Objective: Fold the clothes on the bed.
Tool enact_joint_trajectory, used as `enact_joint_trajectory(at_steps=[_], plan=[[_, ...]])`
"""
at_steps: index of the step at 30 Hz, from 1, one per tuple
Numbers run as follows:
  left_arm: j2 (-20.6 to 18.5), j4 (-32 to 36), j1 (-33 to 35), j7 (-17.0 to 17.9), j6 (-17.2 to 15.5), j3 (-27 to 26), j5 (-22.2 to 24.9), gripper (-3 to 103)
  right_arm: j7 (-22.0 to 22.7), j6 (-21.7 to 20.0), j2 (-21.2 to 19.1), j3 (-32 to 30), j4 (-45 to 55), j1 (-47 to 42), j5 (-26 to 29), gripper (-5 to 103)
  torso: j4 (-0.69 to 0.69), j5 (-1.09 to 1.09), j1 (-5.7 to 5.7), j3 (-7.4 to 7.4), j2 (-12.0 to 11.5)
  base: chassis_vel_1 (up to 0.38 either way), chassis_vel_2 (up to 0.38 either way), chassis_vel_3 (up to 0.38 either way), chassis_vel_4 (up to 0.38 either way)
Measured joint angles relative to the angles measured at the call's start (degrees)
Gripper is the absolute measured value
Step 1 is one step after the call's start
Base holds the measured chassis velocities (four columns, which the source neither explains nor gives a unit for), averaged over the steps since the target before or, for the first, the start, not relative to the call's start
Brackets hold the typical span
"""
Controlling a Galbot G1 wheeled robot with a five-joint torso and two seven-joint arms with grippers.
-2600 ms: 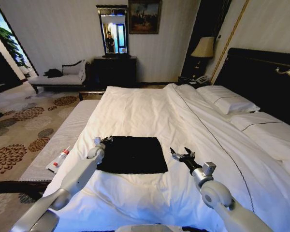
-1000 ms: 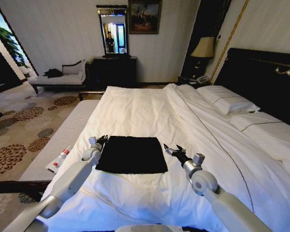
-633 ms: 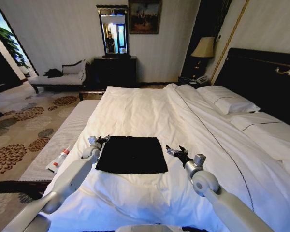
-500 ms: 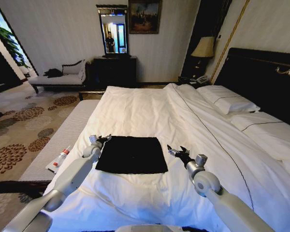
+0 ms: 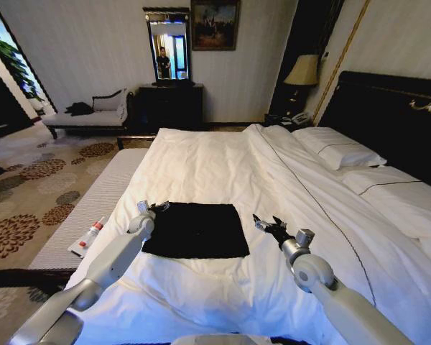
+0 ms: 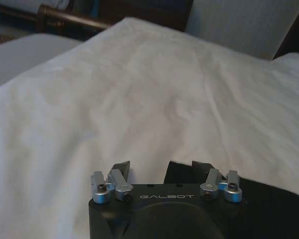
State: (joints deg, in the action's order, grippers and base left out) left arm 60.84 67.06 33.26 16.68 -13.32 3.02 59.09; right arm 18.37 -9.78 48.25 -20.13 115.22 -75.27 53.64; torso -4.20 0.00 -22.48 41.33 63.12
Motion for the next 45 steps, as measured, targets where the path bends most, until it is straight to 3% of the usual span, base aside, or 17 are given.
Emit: enact_joint_trajectory(at_steps=[2, 6, 12, 15, 26, 27, 29, 32, 33, 38, 41, 45], plan=[[-0.02, -0.05, -0.11, 0.22, -0.52, 0.15, 0.37, 70, 0.01, 0.00, -0.05, -0.14, 0.12, -0.10, 0.05, 100, 0.00, 0.00, 0.00, 0.00, 0.00, 0.000, 0.000, 0.000, 0.000], [0.01, -0.30, -0.56, 0.46, -1.31, 0.58, 1.58, 59, 0.09, 0.00, -0.31, -0.90, 0.71, -0.41, 0.53, 100, 0.00, 0.00, 0.00, 0.00, 0.00, 0.000, 0.000, 0.000, 0.000], [0.61, -0.75, -1.03, 0.49, -1.37, 0.96, 1.80, 57, 0.20, -0.06, -0.34, -1.11, 0.91, -0.55, 0.66, 100, 0.00, 0.00, 0.00, 0.00, 0.00, 0.000, 0.000, 0.000, 0.000], [0.89, -0.91, -1.16, 0.53, -1.44, 1.24, 1.83, 51, 0.24, -0.11, -0.34, -1.29, 1.12, -0.83, 0.68, 100, 0.00, 0.00, 0.00, 0.00, 0.00, 0.000, 0.000, 0.000, 0.000], [1.58, -2.09, -1.73, 0.69, -1.84, 1.82, 1.85, 51, 0.24, -0.20, -0.43, -2.23, 1.47, -1.53, 0.99, 100, 0.00, 0.00, 0.00, 0.00, 0.00, 0.000, 0.000, 0.000, 0.000], [1.66, -2.18, -1.83, 0.70, -1.96, 1.87, 1.85, 45, 0.23, -0.21, -0.43, -2.27, 1.54, -1.59, 1.01, 100, 0.00, 0.00, 0.00, 0.00, 0.00, 0.000, 0.000, 0.000, 0.000], [1.71, -2.26, -1.88, 0.70, -2.08, 1.93, 1.85, 45, 0.24, -0.22, -0.43, -2.31, 1.56, -1.61, 1.01, 100, 0.00, -0.01, 0.00, 0.00, 0.00, 0.000, 0.000, 0.000, 0.000], [1.76, -2.52, -2.08, 0.89, -2.38, 2.26, 1.73, 30, 0.25, -0.26, -0.40, -2.31, 1.58, -1.60, 1.04, 100, 0.00, 0.00, 0.00, 0.00, 0.00, 0.000, 0.000, 0.000, 0.000], [1.76, -2.52, -2.08, 0.89, -2.38, 2.26, 1.73, 30, 0.25, -0.26, -0.40, -2.31, 1.58, -1.60, 1.04, 100, 0.00, 0.00, 0.00, 0.00, 0.00, 0.000, 0.000, 0.000, 0.000], [1.74, -2.69, -2.41, 0.84, -2.40, 2.46, 1.64, 8, 0.38, -0.33, -0.34, -2.25, 1.63, -1.55, 1.15, 100, 0.00, 0.00, 0.00, 0.00, 0.00, 0.000, 0.000, 0.000, 0.000], [1.73, -2.78, -2.52, 0.48, -2.32, 2.47, 1.46, 2, 0.40, -0.34, -0.32, -2.28, 1.70, -1.69, 1.15, 100, 0.00, 0.00, 0.00, 0.00, 0.00, 0.000, 0.000, 0.000, 0.000], [1.75, -2.91, -2.63, 0.10, -2.08, 2.48, 1.08, 0, 0.41, -0.36, -0.23, -2.50, 1.74, -1.93, 1.16, 100, 0.00, 0.00, 0.00, 0.00, 0.00, 0.000, 0.000, 0.000, 0.000]])
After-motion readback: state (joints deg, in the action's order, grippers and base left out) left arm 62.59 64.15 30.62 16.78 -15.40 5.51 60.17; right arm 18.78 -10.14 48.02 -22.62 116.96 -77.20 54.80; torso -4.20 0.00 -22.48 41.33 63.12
